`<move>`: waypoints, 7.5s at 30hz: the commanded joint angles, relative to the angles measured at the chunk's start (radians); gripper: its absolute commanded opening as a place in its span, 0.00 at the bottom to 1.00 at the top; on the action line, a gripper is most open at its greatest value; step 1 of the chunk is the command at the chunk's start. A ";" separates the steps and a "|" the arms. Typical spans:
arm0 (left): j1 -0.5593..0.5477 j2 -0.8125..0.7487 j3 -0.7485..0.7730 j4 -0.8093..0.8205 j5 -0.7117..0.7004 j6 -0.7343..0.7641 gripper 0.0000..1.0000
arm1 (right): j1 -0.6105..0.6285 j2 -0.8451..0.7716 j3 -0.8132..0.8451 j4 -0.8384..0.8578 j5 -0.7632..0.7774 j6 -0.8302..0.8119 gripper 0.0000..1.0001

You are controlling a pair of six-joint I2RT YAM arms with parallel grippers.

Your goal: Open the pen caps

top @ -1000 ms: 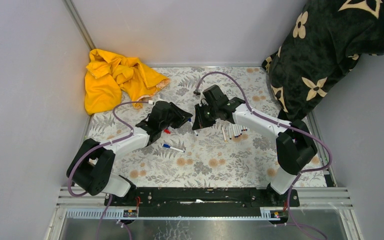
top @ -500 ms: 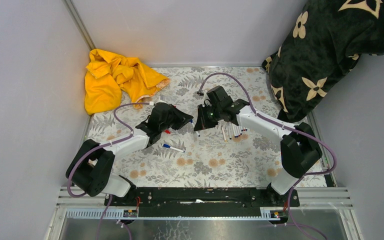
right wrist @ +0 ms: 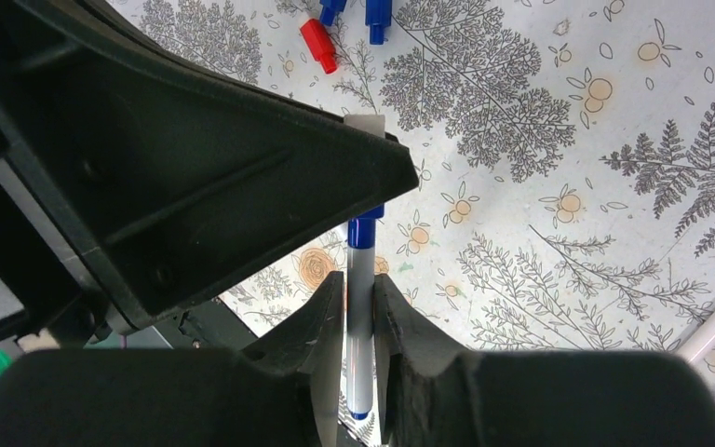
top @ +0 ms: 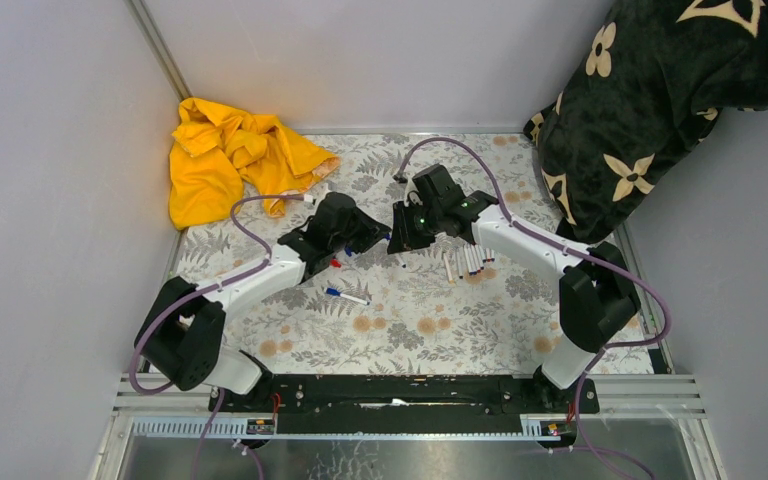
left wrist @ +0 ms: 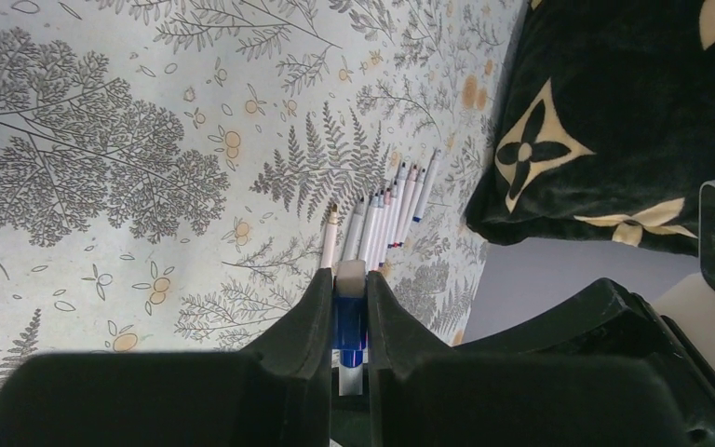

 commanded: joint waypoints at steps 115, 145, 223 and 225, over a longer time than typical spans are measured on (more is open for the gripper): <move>0.128 -0.293 0.177 -0.601 -0.464 0.165 0.82 | 0.278 0.123 -0.034 0.092 0.376 -0.301 0.52; 0.137 -0.420 0.171 -0.639 -0.482 0.126 0.84 | 0.413 0.413 0.211 0.008 0.429 -0.381 0.46; 0.139 0.030 -0.019 0.121 0.167 0.040 0.43 | 0.037 0.010 -0.025 0.163 0.002 -0.171 0.00; 0.139 0.031 -0.018 0.122 0.170 0.041 0.40 | 0.034 0.014 -0.023 0.159 -0.005 -0.171 0.00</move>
